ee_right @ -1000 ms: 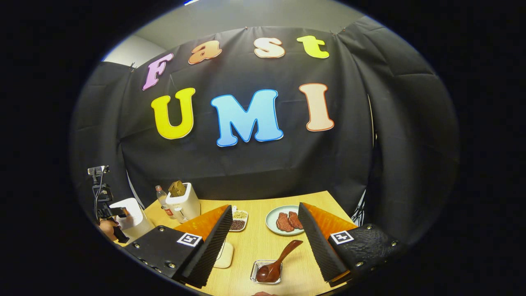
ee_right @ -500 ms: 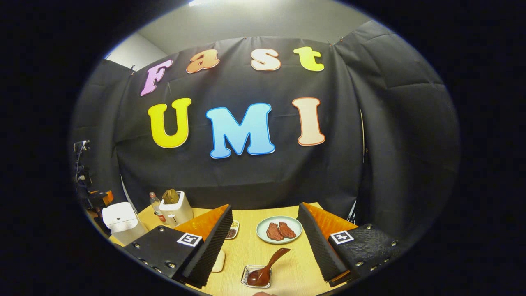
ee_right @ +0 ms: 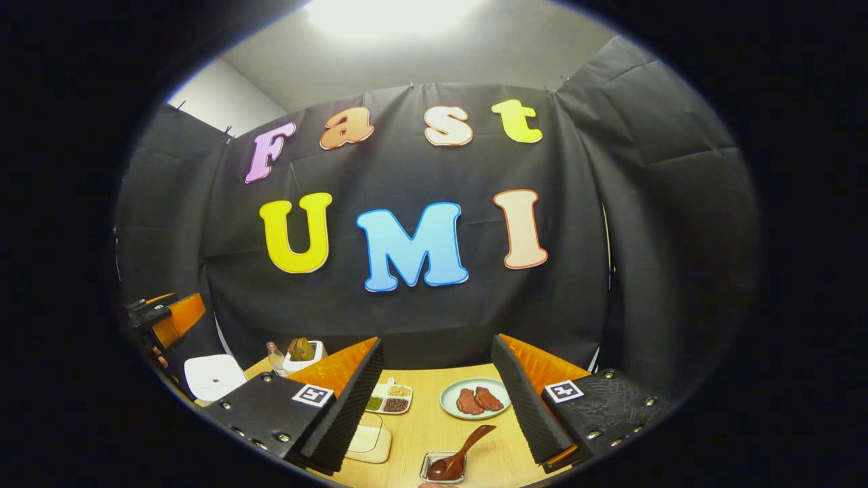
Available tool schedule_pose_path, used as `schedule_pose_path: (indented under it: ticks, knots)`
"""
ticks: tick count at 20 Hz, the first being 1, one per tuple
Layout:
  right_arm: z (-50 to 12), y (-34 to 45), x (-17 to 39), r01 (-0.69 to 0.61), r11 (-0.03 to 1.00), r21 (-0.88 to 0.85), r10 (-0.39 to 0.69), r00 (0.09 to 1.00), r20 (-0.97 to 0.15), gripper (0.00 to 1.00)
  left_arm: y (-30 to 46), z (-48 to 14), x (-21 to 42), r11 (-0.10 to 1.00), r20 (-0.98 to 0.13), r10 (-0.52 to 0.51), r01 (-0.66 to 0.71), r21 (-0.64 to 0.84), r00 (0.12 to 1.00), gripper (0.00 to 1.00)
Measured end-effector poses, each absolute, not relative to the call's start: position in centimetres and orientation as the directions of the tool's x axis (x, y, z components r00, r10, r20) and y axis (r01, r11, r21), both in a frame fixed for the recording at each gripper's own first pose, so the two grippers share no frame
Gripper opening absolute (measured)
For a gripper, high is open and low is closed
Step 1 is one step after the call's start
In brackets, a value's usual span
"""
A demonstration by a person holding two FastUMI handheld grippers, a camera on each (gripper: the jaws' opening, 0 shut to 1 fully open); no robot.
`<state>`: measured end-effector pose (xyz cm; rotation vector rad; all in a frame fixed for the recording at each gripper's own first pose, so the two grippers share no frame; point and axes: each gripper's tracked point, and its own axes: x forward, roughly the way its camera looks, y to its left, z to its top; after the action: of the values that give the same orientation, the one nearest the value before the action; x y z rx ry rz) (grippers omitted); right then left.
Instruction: Close the left gripper, press the button to open the rice cooker; take a wooden spoon from the chopstick holder with the right hand, scoop a spoonful of rice and pour it into the rice cooker, then put the wooden spoon back into the chopstick holder.
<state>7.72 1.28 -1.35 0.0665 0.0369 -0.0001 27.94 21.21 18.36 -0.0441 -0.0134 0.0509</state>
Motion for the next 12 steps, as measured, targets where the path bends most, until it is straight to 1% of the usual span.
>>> schedule_pose_path:
  ticks: [2, 5, 6, 9, 10, 11, 12]
  knots:
    - [-1.0, 1.8, 7.2, -0.005, 0.998, 0.068, 0.007, 1.0, -0.024, 0.98, 20.2, 18.0, 27.4, 0.997, 0.006, 0.029, -0.029, -0.065, 1.0, 0.95]
    - [-0.7, 2.1, 6.9, -0.009, 0.999, 0.052, 0.01, 1.0, -0.016, 0.98, 19.3, 17.8, 27.4, 0.999, 0.002, -0.006, 0.006, -0.053, 1.0, 0.96]
    - [-0.6, 2.1, 6.8, -0.008, 0.999, 0.048, 0.008, 1.0, -0.015, 0.98, 19.3, 17.5, 27.6, 0.999, -0.006, -0.013, 0.013, -0.046, 1.0, 0.95]
    - [-0.6, 1.9, 6.6, 0.002, 0.999, 0.048, -0.001, 1.0, -0.005, 0.98, 19.0, 17.2, 27.6, 0.999, -0.011, -0.03, 0.029, -0.044, 0.999, 0.95]
    - [-0.6, 1.8, 6.7, 0.006, 0.999, 0.046, -0.006, 1.0, 0.001, 0.98, 18.6, 17.0, 27.5, 0.998, -0.017, -0.039, 0.038, -0.056, 0.999, 0.97]
    - [-0.9, 1.7, 6.8, 0.01, 0.999, 0.044, -0.01, 1.0, 0.0, 0.98, 18.5, 16.6, 27.3, 0.997, -0.026, -0.043, 0.041, -0.061, 0.999, 0.97]
    - [-1.3, 1.6, 6.9, 0.014, 0.999, 0.051, -0.014, 1.0, -0.002, 0.98, 18.5, 16.1, 27.0, 0.997, -0.038, -0.044, 0.042, -0.059, 0.998, 0.95]
